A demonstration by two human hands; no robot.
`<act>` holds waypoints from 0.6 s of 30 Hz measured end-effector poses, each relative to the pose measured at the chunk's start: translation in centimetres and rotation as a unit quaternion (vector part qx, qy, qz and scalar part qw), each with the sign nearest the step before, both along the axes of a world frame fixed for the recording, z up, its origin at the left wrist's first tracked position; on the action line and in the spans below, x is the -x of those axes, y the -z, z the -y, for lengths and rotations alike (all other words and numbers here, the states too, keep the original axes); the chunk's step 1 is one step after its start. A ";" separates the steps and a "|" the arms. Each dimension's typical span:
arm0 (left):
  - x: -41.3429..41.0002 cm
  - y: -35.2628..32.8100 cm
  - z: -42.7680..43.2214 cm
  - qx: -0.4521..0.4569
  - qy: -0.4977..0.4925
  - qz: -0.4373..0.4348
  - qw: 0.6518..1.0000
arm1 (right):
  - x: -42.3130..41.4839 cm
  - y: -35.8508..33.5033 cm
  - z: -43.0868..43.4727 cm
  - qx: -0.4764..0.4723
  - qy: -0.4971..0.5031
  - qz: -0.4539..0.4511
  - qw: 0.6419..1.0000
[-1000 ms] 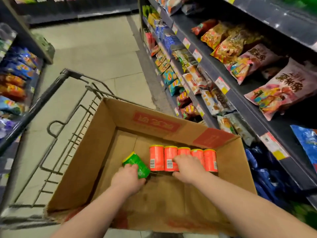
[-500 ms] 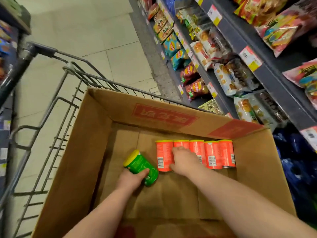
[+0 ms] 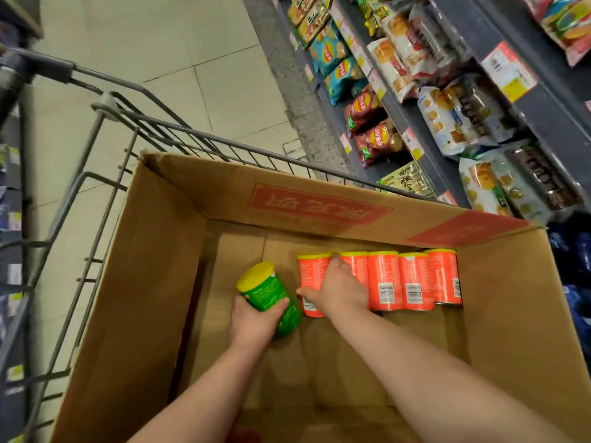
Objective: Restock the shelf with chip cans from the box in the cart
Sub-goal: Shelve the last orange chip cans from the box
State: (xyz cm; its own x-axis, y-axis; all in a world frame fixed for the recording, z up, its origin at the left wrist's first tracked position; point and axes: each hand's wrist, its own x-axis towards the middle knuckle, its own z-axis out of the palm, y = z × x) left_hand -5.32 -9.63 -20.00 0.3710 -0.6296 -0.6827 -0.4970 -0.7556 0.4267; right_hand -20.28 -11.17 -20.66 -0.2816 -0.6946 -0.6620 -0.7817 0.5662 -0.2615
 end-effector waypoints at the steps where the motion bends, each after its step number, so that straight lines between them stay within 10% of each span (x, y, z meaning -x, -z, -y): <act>1: -0.1 0.0 0.1 0.000 0.005 0.001 1.000 | -0.2 0.1 0.1 0.003 0.003 -0.006 1.000; 18: 1.9 -4.3 0.3 0.031 0.128 -0.057 0.990 | 4.7 -4.2 -3.8 0.073 0.160 0.125 0.976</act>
